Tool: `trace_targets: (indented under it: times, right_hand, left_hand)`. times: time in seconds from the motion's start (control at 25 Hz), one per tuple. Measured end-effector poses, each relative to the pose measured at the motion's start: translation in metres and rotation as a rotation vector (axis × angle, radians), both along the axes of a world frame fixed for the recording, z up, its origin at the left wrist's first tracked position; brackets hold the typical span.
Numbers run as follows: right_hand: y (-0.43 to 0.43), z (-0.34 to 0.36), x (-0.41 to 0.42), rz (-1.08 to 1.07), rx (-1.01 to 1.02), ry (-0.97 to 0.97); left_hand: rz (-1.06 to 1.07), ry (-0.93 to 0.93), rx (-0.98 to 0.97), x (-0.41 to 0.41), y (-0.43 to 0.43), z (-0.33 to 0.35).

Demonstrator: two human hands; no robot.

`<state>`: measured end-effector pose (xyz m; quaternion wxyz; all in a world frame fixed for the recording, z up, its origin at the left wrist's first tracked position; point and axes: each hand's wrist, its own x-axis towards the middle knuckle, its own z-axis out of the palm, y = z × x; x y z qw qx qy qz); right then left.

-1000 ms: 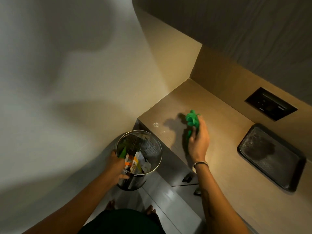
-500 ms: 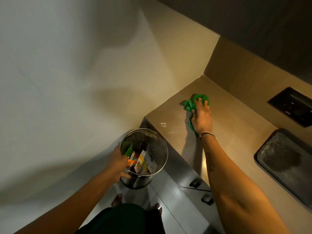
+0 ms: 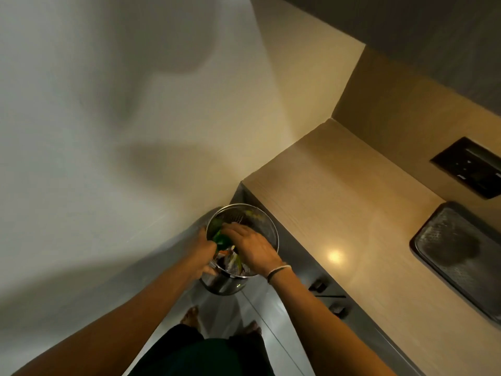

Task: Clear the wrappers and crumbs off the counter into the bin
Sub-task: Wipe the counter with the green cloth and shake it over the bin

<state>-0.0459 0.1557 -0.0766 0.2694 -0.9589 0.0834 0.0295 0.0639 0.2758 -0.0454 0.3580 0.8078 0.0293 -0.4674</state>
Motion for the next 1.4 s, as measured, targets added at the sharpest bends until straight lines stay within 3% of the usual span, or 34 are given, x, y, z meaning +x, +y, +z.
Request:
trace_targets:
  times: [0.2, 0.32, 0.4, 0.52, 0.6, 0.92, 1.04, 1.16, 1.28, 1.4]
  right_hand:
    - [-0.016, 0.034, -0.013, -0.275, -0.03, -0.273]
    - [-0.075, 0.05, -0.03, -0.587, -0.086, -0.361]
    - [-0.121, 0.044, -0.047, -0.844, -0.096, -0.316]
    - [-0.161, 0.028, -0.052, -1.084, -0.066, -0.07]
    - [-0.157, 0.021, -0.032, -1.018, -0.088, -0.012]
    - [-0.043, 0.017, 0.034, -0.333, -0.226, -0.037]
    - [-0.009, 0.031, 0.039, -0.128, -0.064, -0.011]
    - [-0.008, 0.05, 0.008, -0.362, 0.057, -0.159]
    - [-0.053, 0.061, -0.052, -0.643, -0.008, -0.275]
    - [-0.098, 0.057, -0.126, -0.915, -0.109, -0.128]
  left_hand:
    - [0.048, 0.036, -0.058, -0.002, 0.004, -0.009]
    - [0.103, 0.082, -0.086, 0.004, 0.01, -0.01]
    - [0.106, 0.096, -0.114, 0.006, 0.012, -0.009]
    - [0.084, 0.087, -0.123, 0.012, 0.012, -0.012]
    - [0.086, 0.082, -0.11, 0.019, 0.011, -0.016]
    - [0.069, 0.063, -0.101, 0.023, 0.008, -0.009]
    - [0.048, 0.076, -0.084, 0.021, 0.009, -0.008]
    - [0.017, 0.105, -0.064, 0.017, 0.016, -0.015]
    - [-0.031, 0.09, -0.059, 0.001, 0.021, -0.023]
    - [-0.094, 0.067, -0.02, -0.024, 0.017, -0.026]
